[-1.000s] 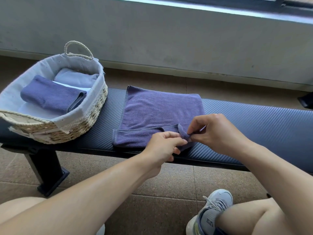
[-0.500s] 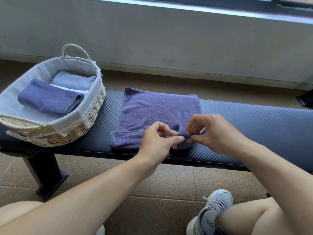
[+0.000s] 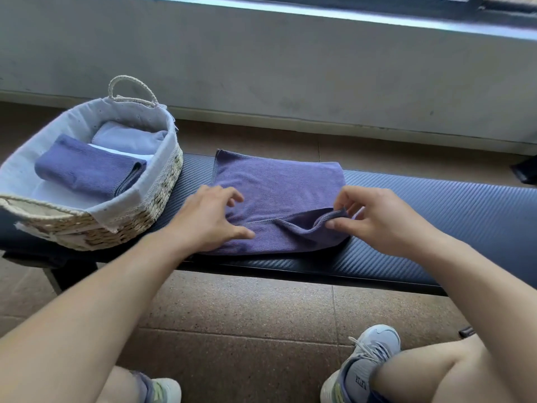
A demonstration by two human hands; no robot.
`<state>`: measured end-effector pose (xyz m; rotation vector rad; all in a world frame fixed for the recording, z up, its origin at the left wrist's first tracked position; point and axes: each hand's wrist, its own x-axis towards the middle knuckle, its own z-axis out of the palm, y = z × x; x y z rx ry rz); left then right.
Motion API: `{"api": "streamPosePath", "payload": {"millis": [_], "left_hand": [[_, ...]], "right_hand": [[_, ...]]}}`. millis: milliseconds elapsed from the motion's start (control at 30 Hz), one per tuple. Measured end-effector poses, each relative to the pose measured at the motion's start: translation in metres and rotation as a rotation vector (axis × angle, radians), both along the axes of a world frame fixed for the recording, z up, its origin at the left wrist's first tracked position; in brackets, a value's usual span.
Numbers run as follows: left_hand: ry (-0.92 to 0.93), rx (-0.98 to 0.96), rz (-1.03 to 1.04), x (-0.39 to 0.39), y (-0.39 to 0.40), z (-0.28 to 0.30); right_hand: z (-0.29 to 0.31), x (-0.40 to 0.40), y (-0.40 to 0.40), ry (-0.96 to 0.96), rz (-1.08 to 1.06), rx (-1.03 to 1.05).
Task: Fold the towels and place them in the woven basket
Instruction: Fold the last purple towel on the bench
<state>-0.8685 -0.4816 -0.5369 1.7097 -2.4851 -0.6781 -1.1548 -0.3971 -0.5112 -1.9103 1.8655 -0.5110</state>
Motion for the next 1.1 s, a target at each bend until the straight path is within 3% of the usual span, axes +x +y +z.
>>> {"api": "streamPosePath", "payload": {"millis": [100, 300, 467, 667, 967, 1100], "left_hand": [[-0.042, 0.102, -0.025, 0.019, -0.009, -0.007], [0.059, 0.122, 0.02, 0.034, -0.012, -0.016], [0.346, 0.179, 0.119, 0.048, -0.014, -0.021], [0.735, 0.225, 0.47, 0.046, 0.0, -0.027], [0.831, 0.173, 0.494, 0.045, 0.007, -0.04], [0.803, 0.152, 0.46, 0.04, 0.007, -0.039]], "right_hand": [[0.001, -0.007, -0.004, -0.063, -0.025, 0.005], [0.0, -0.02, -0.012, -0.156, -0.065, 0.045], [-0.001, -0.033, -0.012, -0.369, -0.107, 0.247], [-0.004, -0.044, -0.015, -0.658, -0.124, 0.333], [-0.007, -0.048, -0.022, -0.607, -0.115, 0.34], [-0.004, -0.047, -0.019, -0.486, -0.068, 0.373]]}}
